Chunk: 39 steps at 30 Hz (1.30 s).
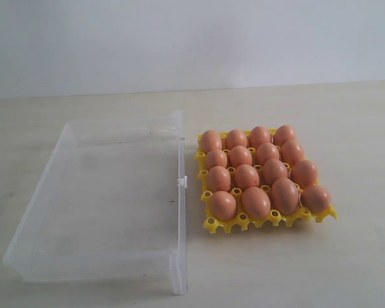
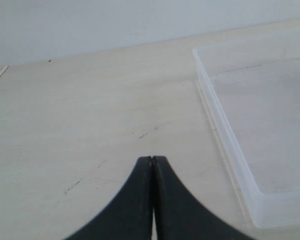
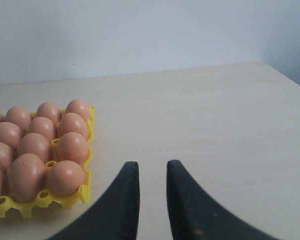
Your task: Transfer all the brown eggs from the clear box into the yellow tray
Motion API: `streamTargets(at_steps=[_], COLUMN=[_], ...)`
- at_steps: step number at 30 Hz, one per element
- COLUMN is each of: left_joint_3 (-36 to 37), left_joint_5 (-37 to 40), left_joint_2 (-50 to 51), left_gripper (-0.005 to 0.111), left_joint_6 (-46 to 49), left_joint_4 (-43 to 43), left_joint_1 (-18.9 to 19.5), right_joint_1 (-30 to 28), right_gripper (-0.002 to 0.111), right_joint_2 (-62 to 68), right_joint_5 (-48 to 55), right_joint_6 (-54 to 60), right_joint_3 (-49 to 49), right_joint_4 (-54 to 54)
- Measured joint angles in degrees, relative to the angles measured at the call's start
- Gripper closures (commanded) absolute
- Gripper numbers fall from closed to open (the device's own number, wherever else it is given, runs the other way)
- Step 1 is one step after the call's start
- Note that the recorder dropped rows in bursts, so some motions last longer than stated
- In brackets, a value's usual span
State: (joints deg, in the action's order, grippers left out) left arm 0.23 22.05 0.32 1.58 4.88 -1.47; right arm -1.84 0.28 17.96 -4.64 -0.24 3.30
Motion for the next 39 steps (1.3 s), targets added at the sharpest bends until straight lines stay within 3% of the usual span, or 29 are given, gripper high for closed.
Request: streamTargets(at_steps=[28, 31, 39], left_joint_3=[0.00, 0.00, 0.00], left_joint_5=[0.00, 0.00, 0.00], left_joint_2=[0.00, 0.00, 0.00], left_gripper=[0.107, 0.107, 0.107], left_joint_6=[0.00, 0.00, 0.00], left_joint_4=[0.00, 0.00, 0.00], left_joint_1=[0.00, -2.03, -2.45], right_joint_1=[0.00, 0.00, 0.00], right_gripper=[0.088, 0.088, 0.088], right_joint_2=[0.00, 0.00, 0.00], right_joint_5=[0.00, 0.00, 0.00], right_joint_6=[0.00, 0.00, 0.00], right_joint_3=[0.00, 0.00, 0.00], right_joint_4=[0.00, 0.00, 0.00])
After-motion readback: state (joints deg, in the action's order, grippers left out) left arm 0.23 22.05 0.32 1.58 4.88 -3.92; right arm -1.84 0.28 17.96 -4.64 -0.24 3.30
